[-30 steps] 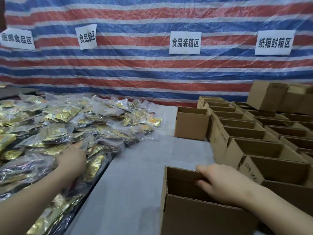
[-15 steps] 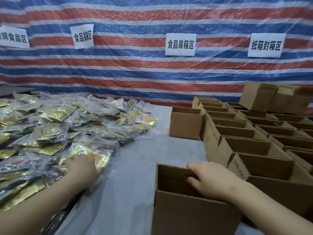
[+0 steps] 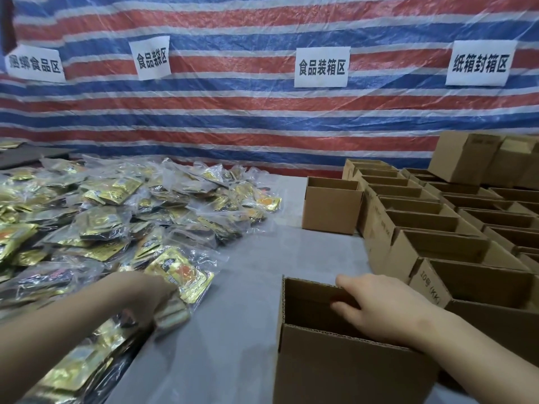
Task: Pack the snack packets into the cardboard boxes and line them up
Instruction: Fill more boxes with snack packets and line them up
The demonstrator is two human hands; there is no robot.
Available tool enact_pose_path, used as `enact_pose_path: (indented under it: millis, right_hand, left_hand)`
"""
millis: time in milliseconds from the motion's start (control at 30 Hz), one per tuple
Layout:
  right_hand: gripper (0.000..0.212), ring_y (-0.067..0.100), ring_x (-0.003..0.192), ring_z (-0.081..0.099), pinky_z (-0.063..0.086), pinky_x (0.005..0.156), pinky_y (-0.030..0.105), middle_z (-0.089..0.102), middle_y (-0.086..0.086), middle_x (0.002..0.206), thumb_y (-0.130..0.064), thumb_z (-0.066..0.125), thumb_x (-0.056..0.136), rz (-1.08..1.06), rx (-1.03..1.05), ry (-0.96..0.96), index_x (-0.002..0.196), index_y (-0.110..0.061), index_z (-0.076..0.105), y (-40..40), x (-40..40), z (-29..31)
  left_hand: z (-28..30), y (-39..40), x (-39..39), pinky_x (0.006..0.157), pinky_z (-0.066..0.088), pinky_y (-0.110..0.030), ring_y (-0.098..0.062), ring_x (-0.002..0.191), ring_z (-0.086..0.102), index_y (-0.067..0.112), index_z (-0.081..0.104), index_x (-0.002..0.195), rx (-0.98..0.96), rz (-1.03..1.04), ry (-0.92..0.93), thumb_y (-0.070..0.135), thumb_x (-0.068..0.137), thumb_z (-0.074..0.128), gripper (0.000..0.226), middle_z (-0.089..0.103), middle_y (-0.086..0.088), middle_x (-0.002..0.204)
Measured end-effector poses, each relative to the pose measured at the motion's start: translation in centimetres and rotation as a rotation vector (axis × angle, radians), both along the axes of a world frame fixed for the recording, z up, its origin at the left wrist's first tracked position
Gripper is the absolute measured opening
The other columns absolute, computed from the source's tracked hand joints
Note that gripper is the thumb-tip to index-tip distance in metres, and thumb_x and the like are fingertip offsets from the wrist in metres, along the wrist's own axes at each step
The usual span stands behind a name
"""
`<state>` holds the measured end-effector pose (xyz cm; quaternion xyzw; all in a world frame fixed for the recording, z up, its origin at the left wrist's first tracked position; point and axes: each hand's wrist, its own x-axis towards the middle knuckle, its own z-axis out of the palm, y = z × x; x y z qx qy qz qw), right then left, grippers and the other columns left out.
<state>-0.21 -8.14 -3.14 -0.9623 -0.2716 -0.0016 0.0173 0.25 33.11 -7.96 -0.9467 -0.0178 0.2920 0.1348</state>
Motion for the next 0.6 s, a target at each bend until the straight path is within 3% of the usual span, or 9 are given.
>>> enact_pose_path:
  millis: [67, 133, 233, 333, 367, 433, 533, 567, 600]
  right_hand:
    - [0.043, 0.001, 0.077, 0.057, 0.043, 0.062, 0.018, 0.059, -0.014, 0.086, -0.079, 0.038, 0.090, -0.029, -0.009, 0.079, 0.096, -0.038, 0.051, 0.3, 0.0, 0.7]
    - [0.072, 0.000, 0.082, 0.058, 0.046, 0.069, 0.020, 0.062, -0.015, 0.091, -0.092, 0.020, 0.077, -0.092, 0.002, 0.197, 0.104, -0.037, 0.058, 0.9, 0.3, 1.7]
    - [0.097, 0.001, 0.084, 0.060, 0.046, 0.074, 0.024, 0.065, -0.014, 0.090, -0.092, 0.004, 0.067, -0.121, -0.018, 0.264, 0.109, -0.032, 0.068, 2.3, 1.5, 3.0]
    - [0.099, 0.009, 0.111, 0.061, 0.045, 0.095, 0.030, 0.066, -0.008, 0.125, -0.087, 0.005, 0.071, -0.108, 0.074, 0.261, 0.131, -0.032, 0.063, 4.4, 2.4, 3.6]
    - [0.098, 0.012, 0.120, 0.058, 0.042, 0.102, 0.033, 0.063, -0.006, 0.135, -0.085, 0.006, 0.074, -0.102, 0.107, 0.261, 0.136, -0.031, 0.059, 5.1, 2.7, 3.7]
    - [0.093, 0.016, 0.128, 0.054, 0.038, 0.107, 0.034, 0.059, -0.004, 0.142, -0.082, 0.007, 0.081, -0.094, 0.137, 0.272, 0.137, -0.028, 0.058, 6.2, 3.4, 3.9]
    - [0.092, 0.019, 0.128, 0.054, 0.037, 0.101, 0.033, 0.059, 0.000, 0.142, -0.080, 0.008, 0.085, -0.068, 0.131, 0.284, 0.134, -0.023, 0.061, 7.5, 4.1, 3.5]
    - [0.093, 0.020, 0.128, 0.054, 0.037, 0.098, 0.033, 0.059, 0.001, 0.142, -0.080, 0.008, 0.085, -0.058, 0.125, 0.279, 0.134, -0.022, 0.061, 7.8, 4.2, 3.4]
    - [0.093, 0.020, 0.127, 0.055, 0.037, 0.095, 0.033, 0.059, 0.002, 0.141, -0.080, 0.008, 0.085, -0.049, 0.120, 0.270, 0.133, -0.021, 0.062, 8.0, 4.3, 3.2]
  left_hand:
    - [-0.2, 0.2, 0.2, 0.090, 0.054, -0.041, -0.021, 0.107, 0.061, 0.028, 0.048, 0.131, -0.025, -0.084, -0.144, 0.029, 0.085, 0.057, 0.048, 0.059, 0.003, 0.123]
    - [-0.2, 0.3, 0.9, 0.093, 0.047, -0.039, -0.018, 0.105, 0.057, 0.029, 0.052, 0.122, -0.053, -0.153, -0.217, 0.044, 0.092, 0.050, 0.034, 0.060, 0.005, 0.119]
    - [0.0, 0.3, 2.3, 0.081, 0.047, -0.033, -0.010, 0.089, 0.056, 0.034, 0.048, 0.118, -0.222, -0.060, -0.248, 0.052, 0.098, 0.043, 0.027, 0.060, 0.013, 0.103]
    - [-0.6, -0.2, 4.6, 0.072, 0.040, -0.032, -0.008, 0.082, 0.053, 0.027, 0.050, 0.107, -0.266, -0.089, -0.425, 0.050, 0.102, 0.036, 0.027, 0.060, 0.008, 0.099]
    - [-1.0, -0.4, 5.5, 0.078, 0.042, -0.033, -0.013, 0.091, 0.054, 0.025, 0.053, 0.108, -0.235, -0.129, -0.521, 0.049, 0.103, 0.032, 0.032, 0.061, 0.002, 0.109]
    - [-2.1, -0.4, 7.2, 0.099, 0.040, -0.038, -0.021, 0.118, 0.051, 0.023, 0.051, 0.130, -0.191, -0.146, -0.649, 0.053, 0.101, 0.027, 0.048, 0.054, -0.004, 0.132]
    - [-4.2, 0.4, 8.2, 0.118, 0.015, -0.053, -0.024, 0.140, 0.036, 0.032, 0.025, 0.152, -0.168, -0.049, -0.562, 0.084, 0.080, 0.024, 0.089, 0.040, -0.005, 0.151]
    - [-4.8, 0.4, 8.3, 0.119, 0.006, -0.057, -0.024, 0.142, 0.034, 0.034, 0.020, 0.153, -0.157, -0.041, -0.530, 0.093, 0.068, 0.025, 0.104, 0.040, -0.005, 0.152]
    - [-5.2, 0.3, 8.5, 0.119, 0.006, -0.058, -0.024, 0.141, 0.035, 0.034, 0.021, 0.153, -0.147, -0.032, -0.509, 0.098, 0.059, 0.028, 0.114, 0.042, -0.005, 0.150]
